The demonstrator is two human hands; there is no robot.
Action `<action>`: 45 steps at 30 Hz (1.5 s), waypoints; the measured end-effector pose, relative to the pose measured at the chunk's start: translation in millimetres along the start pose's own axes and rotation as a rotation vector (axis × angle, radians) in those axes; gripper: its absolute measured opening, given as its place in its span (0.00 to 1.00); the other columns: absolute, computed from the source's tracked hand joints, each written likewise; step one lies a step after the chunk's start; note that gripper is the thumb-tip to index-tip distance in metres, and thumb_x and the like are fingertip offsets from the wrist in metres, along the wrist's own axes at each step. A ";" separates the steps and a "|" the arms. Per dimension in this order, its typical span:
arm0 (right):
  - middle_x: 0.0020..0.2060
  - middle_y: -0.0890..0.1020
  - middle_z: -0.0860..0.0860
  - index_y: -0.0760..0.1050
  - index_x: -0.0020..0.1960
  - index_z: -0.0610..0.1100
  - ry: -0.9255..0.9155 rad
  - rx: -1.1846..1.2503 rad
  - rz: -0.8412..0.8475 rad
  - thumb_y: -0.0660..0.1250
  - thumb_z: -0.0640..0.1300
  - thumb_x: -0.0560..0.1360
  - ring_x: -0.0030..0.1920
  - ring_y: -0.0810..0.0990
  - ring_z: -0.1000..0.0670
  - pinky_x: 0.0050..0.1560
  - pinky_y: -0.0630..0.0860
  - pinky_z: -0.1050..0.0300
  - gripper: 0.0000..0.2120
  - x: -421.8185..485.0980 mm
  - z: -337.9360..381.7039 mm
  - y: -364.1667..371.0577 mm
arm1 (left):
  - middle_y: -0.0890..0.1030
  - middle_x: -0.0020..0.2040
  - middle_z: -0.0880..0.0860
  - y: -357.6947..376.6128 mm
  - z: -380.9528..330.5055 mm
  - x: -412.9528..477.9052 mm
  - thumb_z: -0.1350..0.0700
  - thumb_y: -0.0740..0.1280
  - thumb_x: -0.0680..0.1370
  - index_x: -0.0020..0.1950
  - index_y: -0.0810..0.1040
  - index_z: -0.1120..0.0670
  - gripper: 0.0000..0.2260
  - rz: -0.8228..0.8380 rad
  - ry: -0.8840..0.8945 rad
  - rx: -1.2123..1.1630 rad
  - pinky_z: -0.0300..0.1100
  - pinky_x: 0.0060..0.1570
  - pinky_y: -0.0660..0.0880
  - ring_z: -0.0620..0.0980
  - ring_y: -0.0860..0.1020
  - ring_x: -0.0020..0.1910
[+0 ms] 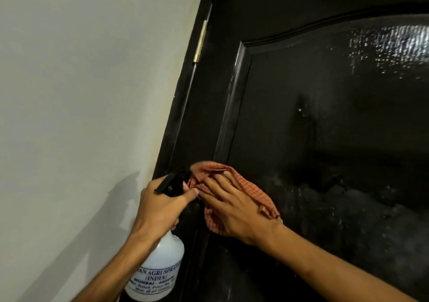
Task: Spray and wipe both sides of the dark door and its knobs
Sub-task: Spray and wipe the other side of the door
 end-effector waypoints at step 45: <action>0.83 0.55 0.46 0.54 0.83 0.54 0.935 -0.279 -0.148 0.53 0.55 0.85 0.83 0.51 0.45 0.82 0.45 0.44 0.28 -398.4 -174.3 -155.8 | 0.81 0.44 0.71 286.9 -101.0 -182.0 0.56 0.79 0.73 0.44 0.83 0.59 0.08 0.723 -0.019 -0.266 0.41 0.26 0.67 0.52 0.67 0.22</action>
Point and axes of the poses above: each hand's wrist, its own x-axis towards the middle knuckle, its own y-axis out of the palm, z = x × y, the point moved 4 cm from there along x, towards the middle knuckle
